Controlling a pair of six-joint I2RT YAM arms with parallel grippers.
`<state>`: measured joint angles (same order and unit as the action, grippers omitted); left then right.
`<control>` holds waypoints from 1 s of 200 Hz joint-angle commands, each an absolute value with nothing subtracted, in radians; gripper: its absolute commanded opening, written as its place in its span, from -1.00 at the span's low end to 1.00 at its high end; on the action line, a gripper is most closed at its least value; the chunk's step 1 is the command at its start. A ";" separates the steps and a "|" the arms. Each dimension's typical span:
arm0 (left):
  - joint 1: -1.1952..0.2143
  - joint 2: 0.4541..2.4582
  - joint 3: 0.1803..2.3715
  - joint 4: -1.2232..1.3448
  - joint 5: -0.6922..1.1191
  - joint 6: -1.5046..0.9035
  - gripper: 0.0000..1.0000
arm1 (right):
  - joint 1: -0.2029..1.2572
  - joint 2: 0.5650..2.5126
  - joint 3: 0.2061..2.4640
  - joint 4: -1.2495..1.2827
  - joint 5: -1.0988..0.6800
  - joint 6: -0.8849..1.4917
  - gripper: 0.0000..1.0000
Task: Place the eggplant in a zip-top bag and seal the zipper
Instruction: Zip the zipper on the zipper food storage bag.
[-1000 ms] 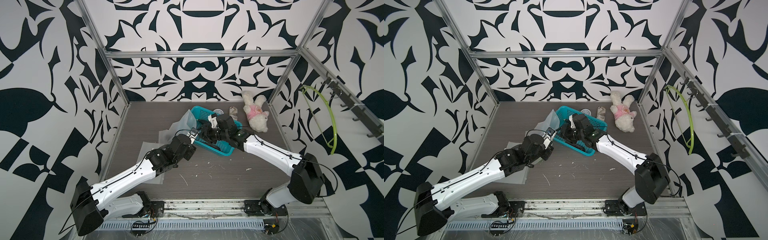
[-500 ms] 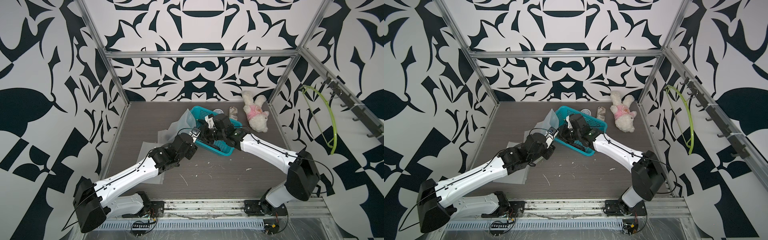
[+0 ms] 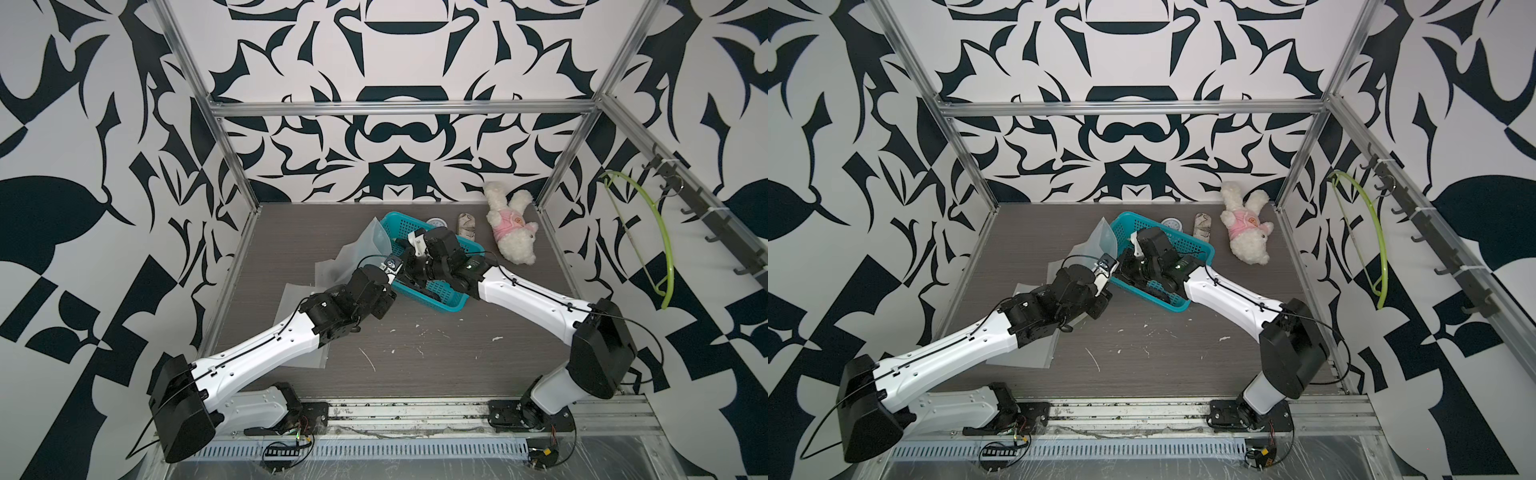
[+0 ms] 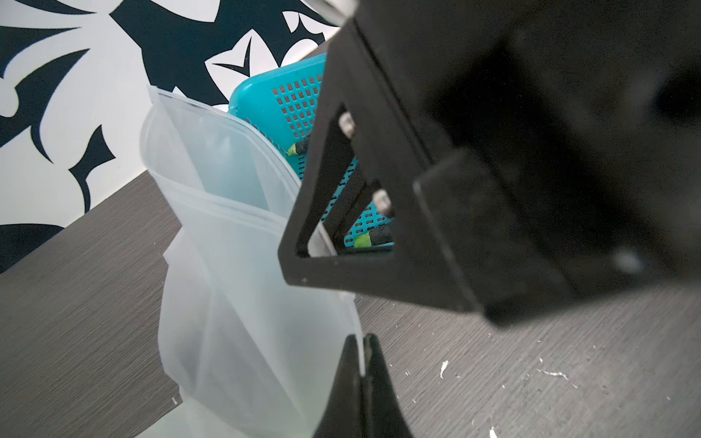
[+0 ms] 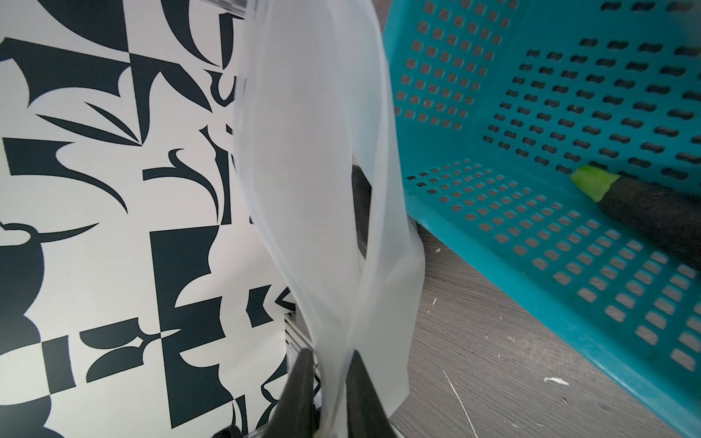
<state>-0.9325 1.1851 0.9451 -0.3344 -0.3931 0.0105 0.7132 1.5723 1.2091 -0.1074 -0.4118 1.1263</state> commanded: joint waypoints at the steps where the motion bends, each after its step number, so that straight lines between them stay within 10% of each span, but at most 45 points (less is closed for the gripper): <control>1: -0.936 1.187 0.973 -0.337 -0.398 0.024 -1.00 | 0.719 1.570 1.248 -0.082 -0.433 1.130 -0.69; 200: -1.060 1.226 0.977 -0.382 -0.567 0.148 -1.00 | 0.718 1.630 1.268 -0.110 -0.448 1.107 -0.79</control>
